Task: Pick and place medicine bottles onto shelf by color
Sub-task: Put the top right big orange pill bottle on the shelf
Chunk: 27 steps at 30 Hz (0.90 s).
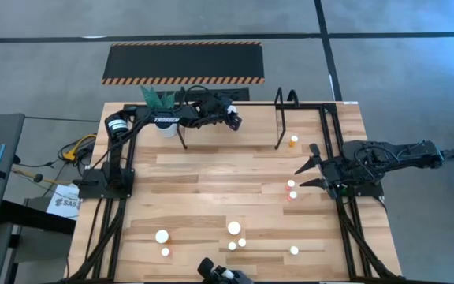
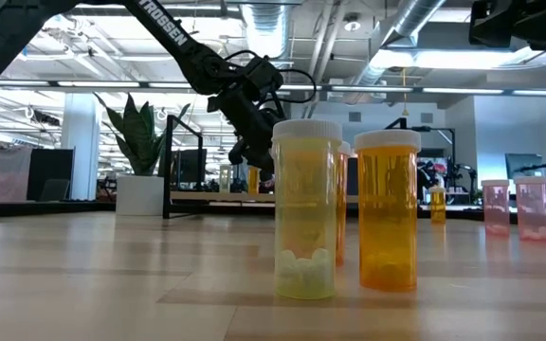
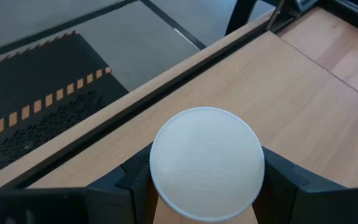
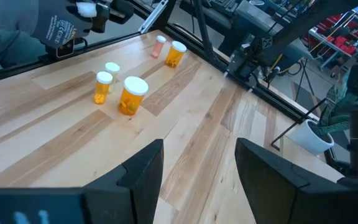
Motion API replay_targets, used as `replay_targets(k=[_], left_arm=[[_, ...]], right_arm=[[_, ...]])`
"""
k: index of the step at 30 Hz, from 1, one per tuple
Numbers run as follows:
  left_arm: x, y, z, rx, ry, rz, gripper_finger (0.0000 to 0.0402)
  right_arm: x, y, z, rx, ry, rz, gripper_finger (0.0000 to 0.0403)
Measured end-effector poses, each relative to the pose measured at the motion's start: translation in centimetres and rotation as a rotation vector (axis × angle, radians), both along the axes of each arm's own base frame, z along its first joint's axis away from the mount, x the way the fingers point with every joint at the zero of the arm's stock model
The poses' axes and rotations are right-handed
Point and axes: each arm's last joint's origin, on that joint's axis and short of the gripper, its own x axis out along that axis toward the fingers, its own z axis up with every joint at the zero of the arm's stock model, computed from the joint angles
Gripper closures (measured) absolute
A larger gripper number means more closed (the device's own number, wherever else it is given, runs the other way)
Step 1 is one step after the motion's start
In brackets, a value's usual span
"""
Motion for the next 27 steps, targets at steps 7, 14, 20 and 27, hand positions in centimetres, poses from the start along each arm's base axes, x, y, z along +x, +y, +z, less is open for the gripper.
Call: replay_targets(k=[7,14,20,27], left_arm=[[-0.06,0.01,-0.04,0.003,0.008,0.014,0.0221],[-0.09,0.05,-0.04,0.011,0.013,0.026,0.0221],[-0.31,0.36,-0.09,0.006,0.018,0.029,0.0221],[-0.31,0.38,-0.09,0.010,0.024,0.012,0.0221]], right_arm=[[0.00,0.00,0.02,0.000,-0.001,0.000,0.0180],[0.01,0.00,0.00,0.000,0.000,0.000,0.0180],[0.00,0.00,0.01,0.000,0.000,0.000,0.0180],[0.00,0.00,0.01,0.000,0.000,0.000,0.0180]])
